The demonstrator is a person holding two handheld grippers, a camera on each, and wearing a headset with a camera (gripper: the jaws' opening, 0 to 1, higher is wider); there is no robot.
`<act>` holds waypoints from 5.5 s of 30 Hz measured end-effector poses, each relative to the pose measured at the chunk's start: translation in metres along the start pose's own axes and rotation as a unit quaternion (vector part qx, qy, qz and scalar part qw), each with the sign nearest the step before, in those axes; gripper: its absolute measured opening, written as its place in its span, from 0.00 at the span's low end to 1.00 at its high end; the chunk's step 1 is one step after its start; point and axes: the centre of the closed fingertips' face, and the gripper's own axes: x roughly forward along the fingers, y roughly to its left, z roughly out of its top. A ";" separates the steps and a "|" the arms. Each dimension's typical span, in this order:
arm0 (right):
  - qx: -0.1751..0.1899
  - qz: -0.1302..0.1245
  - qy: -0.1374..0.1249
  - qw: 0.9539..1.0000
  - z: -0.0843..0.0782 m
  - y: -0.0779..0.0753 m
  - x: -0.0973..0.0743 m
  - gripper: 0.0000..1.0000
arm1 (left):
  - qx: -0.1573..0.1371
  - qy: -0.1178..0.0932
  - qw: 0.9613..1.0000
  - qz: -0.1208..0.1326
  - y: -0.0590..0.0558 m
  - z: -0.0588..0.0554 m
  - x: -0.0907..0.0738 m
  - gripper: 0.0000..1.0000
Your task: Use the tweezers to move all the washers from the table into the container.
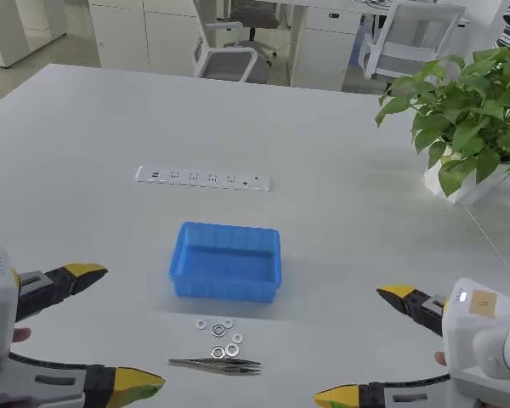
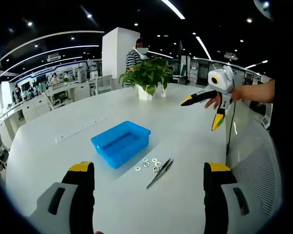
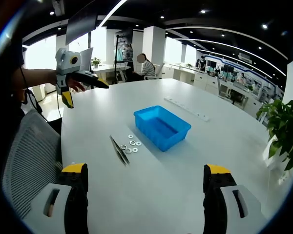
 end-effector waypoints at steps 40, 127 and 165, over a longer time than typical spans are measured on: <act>-0.004 0.003 0.001 1.000 0.000 -0.004 0.000 1.00 | 0.005 0.001 1.000 0.002 0.007 0.001 0.001 0.97; -0.239 0.268 0.134 0.924 -0.022 0.067 0.123 0.22 | 0.195 0.236 0.927 -0.216 0.003 -0.099 0.081 0.19; -0.236 0.284 0.161 0.915 -0.041 0.078 0.146 0.13 | 0.206 0.242 0.916 -0.246 -0.006 -0.104 0.089 0.05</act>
